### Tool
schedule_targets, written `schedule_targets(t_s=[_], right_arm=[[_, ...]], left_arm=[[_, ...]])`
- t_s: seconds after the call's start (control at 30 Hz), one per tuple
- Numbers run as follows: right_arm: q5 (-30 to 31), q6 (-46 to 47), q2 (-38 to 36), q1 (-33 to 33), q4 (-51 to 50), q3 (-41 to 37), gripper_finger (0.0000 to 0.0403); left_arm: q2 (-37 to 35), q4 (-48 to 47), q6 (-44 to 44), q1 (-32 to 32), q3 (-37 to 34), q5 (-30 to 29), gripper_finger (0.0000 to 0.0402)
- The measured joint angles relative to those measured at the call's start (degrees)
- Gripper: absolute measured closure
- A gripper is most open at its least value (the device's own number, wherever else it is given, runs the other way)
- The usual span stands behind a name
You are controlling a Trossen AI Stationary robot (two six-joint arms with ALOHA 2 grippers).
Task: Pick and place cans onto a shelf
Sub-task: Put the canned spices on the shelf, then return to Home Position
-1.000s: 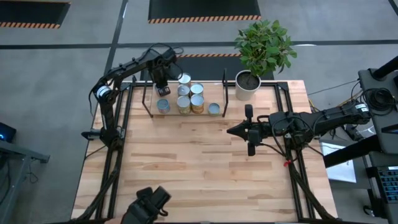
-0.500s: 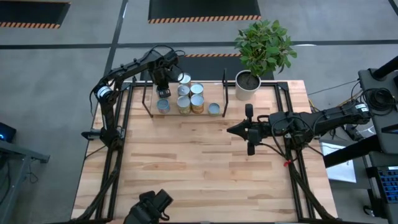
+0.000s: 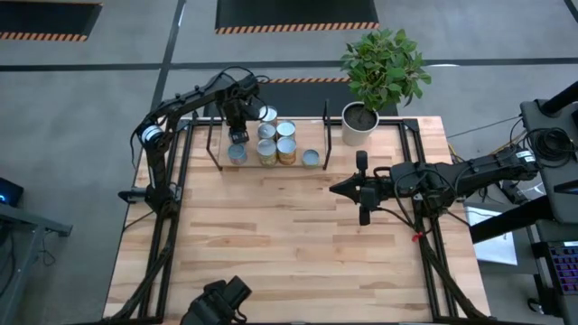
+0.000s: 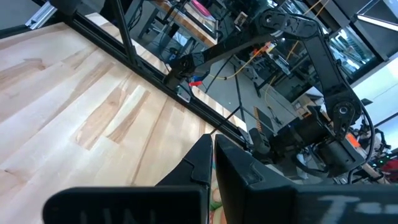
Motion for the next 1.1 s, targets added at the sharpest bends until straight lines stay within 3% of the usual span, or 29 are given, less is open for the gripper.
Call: schedule_targets(t_s=[0.47,0.73,0.93,1.1], right_arm=[[0.02,0.0,0.0,0.0,-0.01,0.0,0.0394],[0.03,-0.31,0.0,0.0,-0.06,0.0,0.0394],[0.01,-0.13,0.01,0.0,-0.25,0.0,0.0394],[0.01,1.21,0.0,0.0,-0.26,0.0,0.0394]], left_arm=[[-1.51,-0.02,-1.18,0.02,0.0,-0.29,0.0402],[-6.85,0.57,-6.5,-1.41,-0.01,-0.31,0.0402],[-17.19,7.91,-11.05,-10.77,-1.5,0.26,0.0402],[-29.39,24.05,-14.0,-25.95,-9.8,0.2,0.0402]])
